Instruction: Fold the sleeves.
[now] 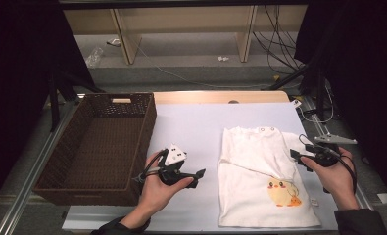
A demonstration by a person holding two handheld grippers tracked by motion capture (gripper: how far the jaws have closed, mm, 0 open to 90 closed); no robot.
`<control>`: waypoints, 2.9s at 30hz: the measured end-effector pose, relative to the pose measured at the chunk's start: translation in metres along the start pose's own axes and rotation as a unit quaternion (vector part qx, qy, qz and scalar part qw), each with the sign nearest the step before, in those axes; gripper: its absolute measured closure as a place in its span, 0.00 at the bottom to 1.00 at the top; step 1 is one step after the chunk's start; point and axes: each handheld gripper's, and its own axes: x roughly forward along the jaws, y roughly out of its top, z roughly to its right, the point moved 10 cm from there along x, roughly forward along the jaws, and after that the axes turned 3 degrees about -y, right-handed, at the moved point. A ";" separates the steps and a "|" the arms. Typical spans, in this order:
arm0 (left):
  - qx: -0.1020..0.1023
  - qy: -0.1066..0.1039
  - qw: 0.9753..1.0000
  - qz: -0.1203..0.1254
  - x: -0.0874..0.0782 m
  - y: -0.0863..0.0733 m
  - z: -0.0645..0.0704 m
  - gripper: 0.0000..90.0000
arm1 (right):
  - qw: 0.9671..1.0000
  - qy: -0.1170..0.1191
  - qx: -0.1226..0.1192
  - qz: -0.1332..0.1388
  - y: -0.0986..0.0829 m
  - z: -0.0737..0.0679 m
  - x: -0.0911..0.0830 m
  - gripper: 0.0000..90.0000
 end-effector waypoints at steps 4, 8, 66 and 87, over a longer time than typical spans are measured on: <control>-0.001 -0.001 1.000 0.001 -0.001 0.000 -0.001 0.17 | 1.000 -0.011 0.004 -0.008 0.001 0.012 0.008 0.37; -0.001 0.000 1.000 -0.004 0.001 -0.002 -0.001 0.17 | 1.000 -0.018 0.012 -0.012 0.007 0.016 0.013 0.37; 0.007 -0.001 1.000 -0.009 0.004 -0.006 0.002 0.17 | 0.989 -0.087 0.106 -0.056 -0.037 0.075 0.033 1.00; 0.004 0.002 1.000 -0.004 0.002 -0.004 0.001 0.18 | 0.990 -0.093 0.106 0.017 -0.007 0.067 0.019 1.00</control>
